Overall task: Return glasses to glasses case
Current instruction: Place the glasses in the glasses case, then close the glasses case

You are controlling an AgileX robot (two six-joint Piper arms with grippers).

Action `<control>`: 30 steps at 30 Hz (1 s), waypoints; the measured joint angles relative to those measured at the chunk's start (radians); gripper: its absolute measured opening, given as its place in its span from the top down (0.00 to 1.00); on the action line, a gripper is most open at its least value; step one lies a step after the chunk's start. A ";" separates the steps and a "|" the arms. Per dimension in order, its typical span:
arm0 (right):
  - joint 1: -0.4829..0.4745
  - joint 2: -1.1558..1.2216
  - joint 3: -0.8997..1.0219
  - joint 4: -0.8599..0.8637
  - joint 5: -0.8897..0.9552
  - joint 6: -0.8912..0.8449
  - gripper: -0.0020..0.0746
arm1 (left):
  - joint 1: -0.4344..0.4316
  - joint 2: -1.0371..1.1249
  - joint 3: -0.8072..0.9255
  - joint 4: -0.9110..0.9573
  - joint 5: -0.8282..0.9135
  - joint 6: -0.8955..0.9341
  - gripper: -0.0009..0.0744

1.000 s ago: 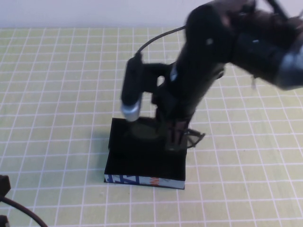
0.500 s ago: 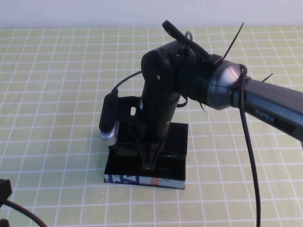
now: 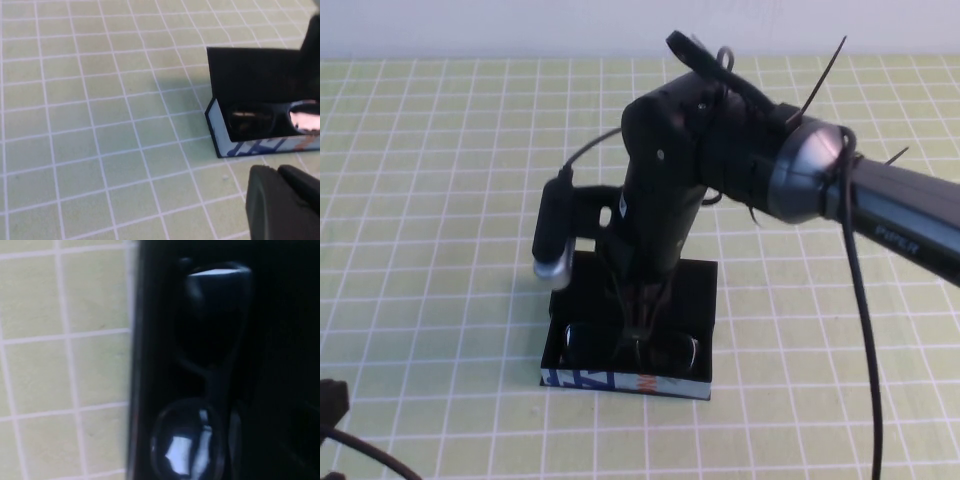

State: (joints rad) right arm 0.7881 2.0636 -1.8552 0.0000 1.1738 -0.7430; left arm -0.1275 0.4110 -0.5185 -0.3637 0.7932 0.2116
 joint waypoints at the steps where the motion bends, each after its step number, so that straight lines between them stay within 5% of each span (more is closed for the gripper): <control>1: 0.000 -0.009 -0.008 -0.017 -0.005 0.013 0.78 | 0.000 0.011 0.000 -0.013 0.000 0.038 0.99; 8: -0.024 -0.044 -0.116 -0.045 -0.035 0.194 0.95 | 0.000 0.240 0.011 -0.327 -0.020 0.408 0.99; 15: -0.139 -0.044 -0.134 0.000 -0.052 0.392 0.99 | -0.021 0.597 0.014 -0.596 -0.127 0.802 0.99; 25: -0.338 -0.011 -0.134 0.240 -0.074 0.385 0.99 | -0.378 0.982 -0.016 -0.710 -0.422 0.914 0.99; 30: -0.345 0.054 -0.134 0.260 -0.072 0.328 0.99 | -0.455 1.115 -0.090 -0.772 -0.520 0.915 0.99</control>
State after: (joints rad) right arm 0.4436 2.1179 -1.9888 0.2599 1.1014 -0.4147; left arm -0.5828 1.5255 -0.6082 -1.1355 0.2734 1.1267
